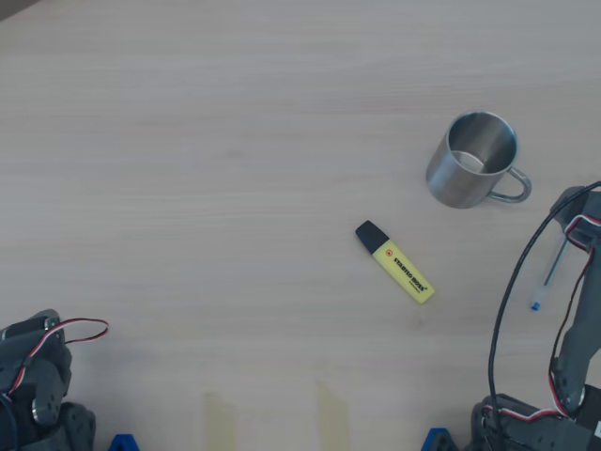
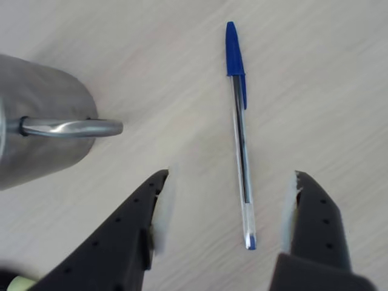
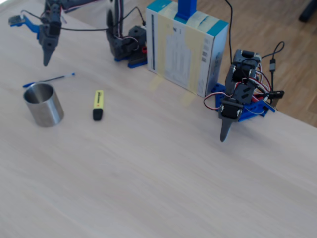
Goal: Grab the blue pen and put it in the silver cup.
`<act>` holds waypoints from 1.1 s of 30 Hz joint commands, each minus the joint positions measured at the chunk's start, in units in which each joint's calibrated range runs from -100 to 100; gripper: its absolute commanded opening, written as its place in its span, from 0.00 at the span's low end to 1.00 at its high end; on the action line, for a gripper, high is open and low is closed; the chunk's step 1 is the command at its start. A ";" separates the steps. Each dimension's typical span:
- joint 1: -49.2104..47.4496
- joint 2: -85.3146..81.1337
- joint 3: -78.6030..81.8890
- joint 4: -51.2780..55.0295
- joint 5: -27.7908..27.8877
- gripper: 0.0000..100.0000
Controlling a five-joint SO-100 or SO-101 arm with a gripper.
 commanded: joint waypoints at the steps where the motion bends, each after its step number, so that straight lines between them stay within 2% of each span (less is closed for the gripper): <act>1: -0.74 1.40 -5.27 -0.61 0.05 0.27; 21: -0.04 12.87 -14.43 -0.78 0.05 0.27; 33: 1.18 16.77 -15.52 -6.36 1.46 0.27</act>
